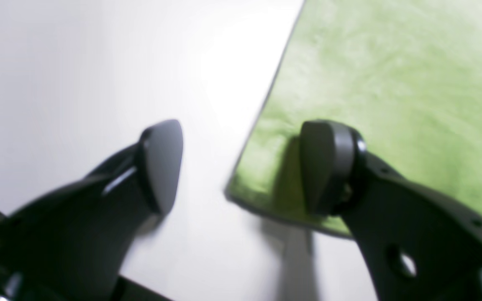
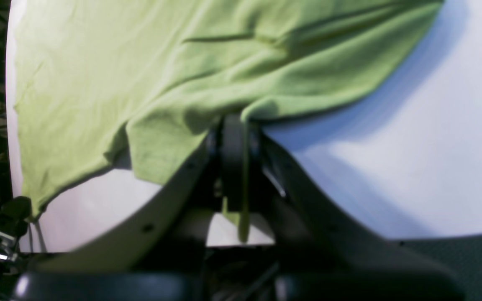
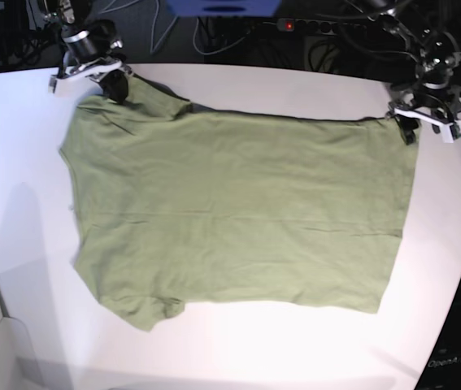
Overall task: Fold the T-shirt properly
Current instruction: 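Lower both grippers onto the shirt's shoulder corners and grasp them, then lift the shoulder edge and fold it over toward the hem with both grippers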
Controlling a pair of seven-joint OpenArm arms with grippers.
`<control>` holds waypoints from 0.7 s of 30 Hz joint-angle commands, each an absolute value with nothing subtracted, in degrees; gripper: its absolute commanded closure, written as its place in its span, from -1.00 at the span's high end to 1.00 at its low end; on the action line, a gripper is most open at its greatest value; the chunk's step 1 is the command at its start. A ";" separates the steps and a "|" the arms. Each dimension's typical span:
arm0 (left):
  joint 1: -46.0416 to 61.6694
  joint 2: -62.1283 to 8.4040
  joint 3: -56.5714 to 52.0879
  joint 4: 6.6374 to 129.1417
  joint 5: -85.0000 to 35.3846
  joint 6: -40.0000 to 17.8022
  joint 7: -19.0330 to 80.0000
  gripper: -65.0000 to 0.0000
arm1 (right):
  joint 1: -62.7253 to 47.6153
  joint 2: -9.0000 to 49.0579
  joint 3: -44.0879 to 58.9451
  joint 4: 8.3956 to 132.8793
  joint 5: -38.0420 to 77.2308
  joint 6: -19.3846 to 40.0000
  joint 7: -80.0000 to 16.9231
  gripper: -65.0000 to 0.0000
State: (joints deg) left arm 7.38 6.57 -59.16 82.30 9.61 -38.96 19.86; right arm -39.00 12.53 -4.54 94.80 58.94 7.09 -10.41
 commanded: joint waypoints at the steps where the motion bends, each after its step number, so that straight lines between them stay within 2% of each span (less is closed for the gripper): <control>1: 7.87 7.08 -58.07 82.24 11.12 -40.00 23.52 0.29 | -38.99 12.97 -4.35 95.69 59.65 7.08 -9.80 -1.00; 4: 8.31 7.60 -57.63 82.33 11.12 -40.00 23.52 0.17 | -38.81 12.97 -4.35 95.69 59.65 7.08 -9.80 -1.00; 8: 9.45 7.87 -57.54 82.42 11.21 -40.00 23.52 -0.30 | -38.81 12.88 -4.35 95.69 59.65 7.08 -9.80 -1.00; 10: 9.54 7.87 -57.54 82.42 11.21 -40.00 23.60 -0.45 | -38.81 12.88 -4.35 95.69 59.65 7.08 -9.80 -1.00; 14: 10.51 7.78 -57.54 82.42 11.21 -40.00 23.60 -0.53 | -38.73 12.88 -4.35 95.69 59.65 7.08 -9.80 -1.00; 18: 10.86 7.78 -57.54 82.51 11.21 -40.00 23.60 -0.76 | -38.73 12.88 -4.35 95.69 59.65 7.08 -9.80 -1.00; 21: 10.68 7.78 -57.54 82.51 11.21 -40.00 23.69 -0.85 | -38.64 12.97 -4.35 95.69 59.65 7.08 -9.80 -0.99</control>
State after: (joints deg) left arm 10.02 7.18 -57.60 82.87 8.51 -39.42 18.35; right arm -38.39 12.53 -4.54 94.80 58.92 7.07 -10.55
